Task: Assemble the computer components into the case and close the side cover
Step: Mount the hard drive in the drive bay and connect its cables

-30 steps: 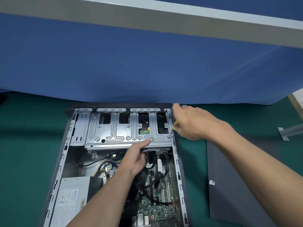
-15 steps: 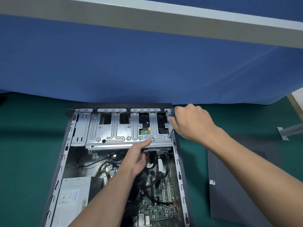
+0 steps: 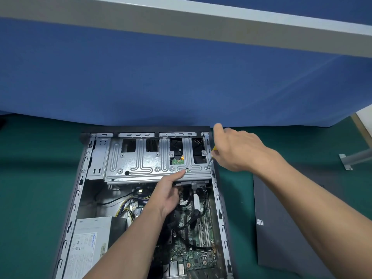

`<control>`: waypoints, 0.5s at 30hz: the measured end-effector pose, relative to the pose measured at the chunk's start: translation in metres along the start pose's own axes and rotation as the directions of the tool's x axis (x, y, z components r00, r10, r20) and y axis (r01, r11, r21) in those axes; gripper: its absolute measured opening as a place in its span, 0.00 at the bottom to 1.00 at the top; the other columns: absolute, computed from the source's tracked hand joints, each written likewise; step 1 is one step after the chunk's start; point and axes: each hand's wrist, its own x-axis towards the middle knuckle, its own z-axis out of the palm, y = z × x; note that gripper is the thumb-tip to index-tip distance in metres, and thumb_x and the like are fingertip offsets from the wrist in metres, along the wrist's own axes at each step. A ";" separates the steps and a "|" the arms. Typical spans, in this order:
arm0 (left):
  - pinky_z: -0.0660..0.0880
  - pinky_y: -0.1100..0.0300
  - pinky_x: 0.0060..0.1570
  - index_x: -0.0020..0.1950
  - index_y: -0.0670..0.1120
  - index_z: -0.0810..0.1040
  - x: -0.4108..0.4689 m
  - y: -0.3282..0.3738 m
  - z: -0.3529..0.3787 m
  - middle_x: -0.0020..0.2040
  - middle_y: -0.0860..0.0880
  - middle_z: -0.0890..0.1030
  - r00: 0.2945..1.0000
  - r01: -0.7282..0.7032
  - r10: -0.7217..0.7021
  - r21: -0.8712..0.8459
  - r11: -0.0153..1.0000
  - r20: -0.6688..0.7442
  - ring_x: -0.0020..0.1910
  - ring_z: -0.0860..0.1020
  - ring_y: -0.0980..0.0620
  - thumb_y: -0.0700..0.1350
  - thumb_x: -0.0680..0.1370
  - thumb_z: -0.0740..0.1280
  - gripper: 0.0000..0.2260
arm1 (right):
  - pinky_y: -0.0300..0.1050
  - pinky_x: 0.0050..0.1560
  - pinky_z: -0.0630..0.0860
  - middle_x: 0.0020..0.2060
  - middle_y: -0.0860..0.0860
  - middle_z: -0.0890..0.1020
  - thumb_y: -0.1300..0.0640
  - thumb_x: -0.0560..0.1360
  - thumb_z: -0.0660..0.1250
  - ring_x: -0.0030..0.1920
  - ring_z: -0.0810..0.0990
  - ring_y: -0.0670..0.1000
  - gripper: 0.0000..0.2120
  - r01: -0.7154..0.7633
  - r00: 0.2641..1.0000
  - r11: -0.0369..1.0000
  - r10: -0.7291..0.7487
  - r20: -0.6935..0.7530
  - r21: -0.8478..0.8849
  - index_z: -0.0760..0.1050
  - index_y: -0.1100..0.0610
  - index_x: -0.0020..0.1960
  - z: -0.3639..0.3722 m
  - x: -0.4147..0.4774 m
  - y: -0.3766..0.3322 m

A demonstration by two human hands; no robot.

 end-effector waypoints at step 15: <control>0.42 0.49 0.76 0.70 0.38 0.68 -0.002 0.001 0.002 0.79 0.43 0.53 1.000 -0.024 0.024 0.015 1.000 -0.007 0.78 0.43 0.45 0.42 0.65 0.75 0.35 | 0.48 0.40 0.64 0.33 0.52 0.67 0.50 0.79 0.59 0.39 0.67 0.59 0.19 -0.025 0.992 0.998 0.031 -0.125 0.054 0.59 0.55 0.33 0.004 0.002 0.001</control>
